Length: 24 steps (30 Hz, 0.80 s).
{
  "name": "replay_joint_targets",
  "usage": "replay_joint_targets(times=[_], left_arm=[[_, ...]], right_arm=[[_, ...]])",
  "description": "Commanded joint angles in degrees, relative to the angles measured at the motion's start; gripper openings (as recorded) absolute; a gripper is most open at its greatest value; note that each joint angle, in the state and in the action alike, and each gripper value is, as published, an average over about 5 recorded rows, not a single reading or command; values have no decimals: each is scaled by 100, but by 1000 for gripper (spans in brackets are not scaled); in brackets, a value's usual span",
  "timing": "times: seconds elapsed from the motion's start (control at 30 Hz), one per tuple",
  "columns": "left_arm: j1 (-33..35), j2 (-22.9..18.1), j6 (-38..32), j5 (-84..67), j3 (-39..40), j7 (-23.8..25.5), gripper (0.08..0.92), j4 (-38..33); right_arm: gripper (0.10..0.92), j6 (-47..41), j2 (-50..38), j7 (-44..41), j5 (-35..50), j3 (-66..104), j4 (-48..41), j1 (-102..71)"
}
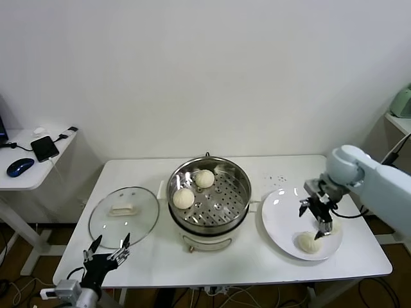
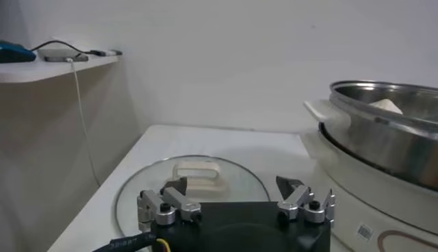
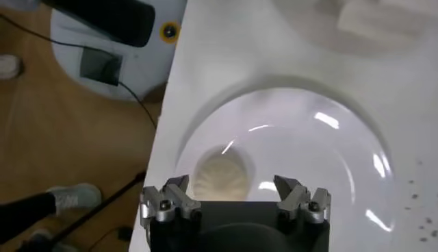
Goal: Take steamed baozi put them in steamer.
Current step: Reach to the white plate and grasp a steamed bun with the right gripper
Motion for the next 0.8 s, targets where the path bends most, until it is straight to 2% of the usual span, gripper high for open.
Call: replay_joint_targets(times=[0.03,0.8], left_arm=[[-10,3,-3,5,14,2,823,44],[-104,-2,11,21,44,9,823,154]], right_arm=[[823,27,100,220,-523,532,-278,-856],[823,-191,371,429,-592,598,-619,-899]])
